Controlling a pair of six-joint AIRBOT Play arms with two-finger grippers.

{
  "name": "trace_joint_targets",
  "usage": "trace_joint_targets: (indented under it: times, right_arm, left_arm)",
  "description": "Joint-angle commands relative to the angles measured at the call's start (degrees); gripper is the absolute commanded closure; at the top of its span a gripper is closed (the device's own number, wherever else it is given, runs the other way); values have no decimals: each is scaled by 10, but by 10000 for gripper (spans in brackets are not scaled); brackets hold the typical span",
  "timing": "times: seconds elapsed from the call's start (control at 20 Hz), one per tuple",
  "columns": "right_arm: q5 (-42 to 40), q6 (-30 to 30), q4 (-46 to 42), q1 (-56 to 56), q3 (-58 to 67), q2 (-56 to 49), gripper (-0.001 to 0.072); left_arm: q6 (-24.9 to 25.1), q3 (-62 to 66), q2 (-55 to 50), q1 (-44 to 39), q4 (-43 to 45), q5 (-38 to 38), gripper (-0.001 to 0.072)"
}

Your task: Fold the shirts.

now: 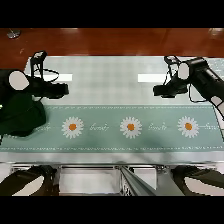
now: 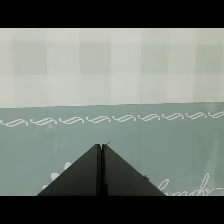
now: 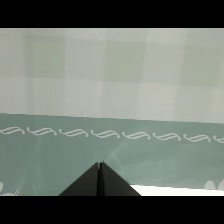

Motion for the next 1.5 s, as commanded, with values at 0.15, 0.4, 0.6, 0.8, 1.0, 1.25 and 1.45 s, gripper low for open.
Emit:
trace_joint_targets:
  times: [0.15,0.4,0.6,0.8,1.0,1.25,1.45]
  right_arm:
    - [0,0,0,0,0,0,683]
    - [0,0,0,0,0,0,683]
    - [-83,2,4,0,0,0,683]
    - [-135,2,0,-1,0,0,683]
    - [-113,18,0,-2,0,-3,73]
    - [-9,-21,28,0,-10,-1,78]
    - [-34,4,34,37,-34,0,78]
  left_arm:
    - [0,0,0,0,0,0,676]
    - [0,0,0,0,0,0,676]
    - [0,0,0,0,0,16,676]
    - [1,0,-1,2,10,97,570]
    - [-11,14,-1,18,211,85,4]
    - [-169,-13,-2,266,322,30,7]
    - [-48,-60,-54,392,96,66,7]
